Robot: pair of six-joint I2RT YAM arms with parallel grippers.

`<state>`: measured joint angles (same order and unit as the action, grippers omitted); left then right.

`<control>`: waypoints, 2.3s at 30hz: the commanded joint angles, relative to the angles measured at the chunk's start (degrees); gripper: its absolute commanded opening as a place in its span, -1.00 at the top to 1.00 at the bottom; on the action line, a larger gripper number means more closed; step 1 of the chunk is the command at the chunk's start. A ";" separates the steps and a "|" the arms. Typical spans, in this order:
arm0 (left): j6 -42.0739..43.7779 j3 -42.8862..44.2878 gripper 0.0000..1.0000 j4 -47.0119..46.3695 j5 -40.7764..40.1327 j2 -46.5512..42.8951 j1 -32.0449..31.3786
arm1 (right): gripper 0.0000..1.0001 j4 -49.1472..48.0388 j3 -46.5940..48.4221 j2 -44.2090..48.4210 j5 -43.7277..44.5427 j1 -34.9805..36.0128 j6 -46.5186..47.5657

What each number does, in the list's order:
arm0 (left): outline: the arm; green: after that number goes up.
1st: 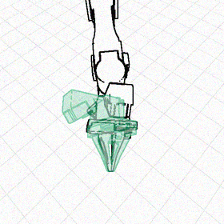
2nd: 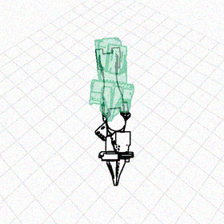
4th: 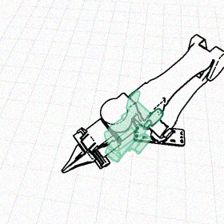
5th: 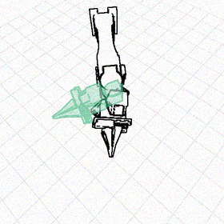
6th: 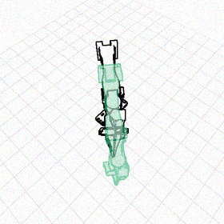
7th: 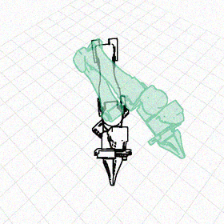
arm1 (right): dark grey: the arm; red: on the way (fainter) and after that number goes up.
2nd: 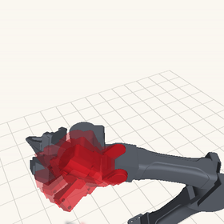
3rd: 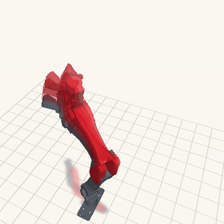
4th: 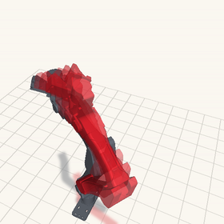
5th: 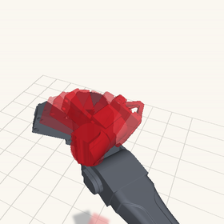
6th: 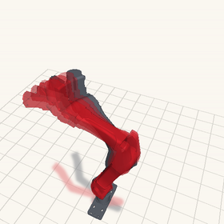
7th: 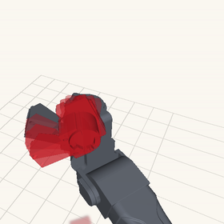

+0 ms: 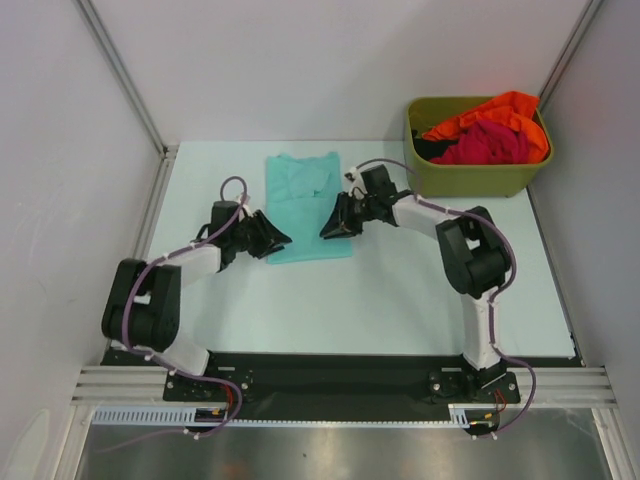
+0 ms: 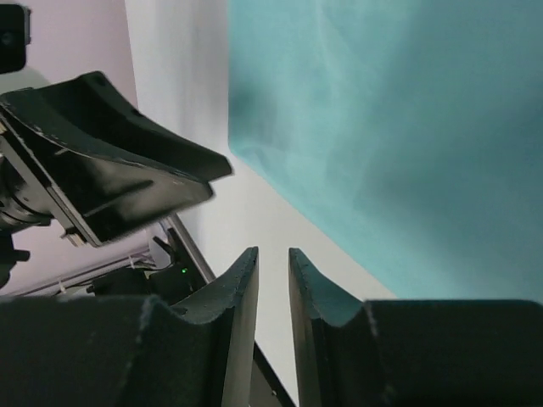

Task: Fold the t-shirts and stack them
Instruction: Fold the tshirt

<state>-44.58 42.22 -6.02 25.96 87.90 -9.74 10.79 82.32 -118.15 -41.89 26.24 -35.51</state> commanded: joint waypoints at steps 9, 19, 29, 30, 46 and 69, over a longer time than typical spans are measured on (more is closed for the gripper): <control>2.12 -4.49 0.17 -4.88 2.17 8.28 3.57 | 0.39 -5.08 -7.68 -5.26 -0.22 -2.05 -3.09; -2.49 -16.61 -0.26 8.40 -3.71 -23.62 5.25 | -0.25 5.75 -22.26 15.83 9.10 -6.11 0.74; -36.20 -36.25 -0.21 -7.95 -21.28 -40.01 0.33 | -0.26 -29.59 -39.18 20.68 23.07 0.03 -34.09; -34.28 -33.37 -0.22 -7.52 -21.30 -35.39 0.25 | -0.26 -29.16 -37.52 19.98 24.56 0.74 -34.89; -36.81 -19.81 0.02 -3.83 -22.44 -9.94 -0.02 | 0.06 -22.13 -32.84 14.53 31.34 2.59 -42.27; -38.74 -13.74 0.12 1.54 -22.53 0.34 -1.42 | 0.13 -16.15 -31.08 11.54 40.13 5.75 -47.72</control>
<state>-83.72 28.25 -10.52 5.58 85.80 -10.39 -10.04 50.41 -104.92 -5.93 31.73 -82.32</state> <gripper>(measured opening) 0.439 0.442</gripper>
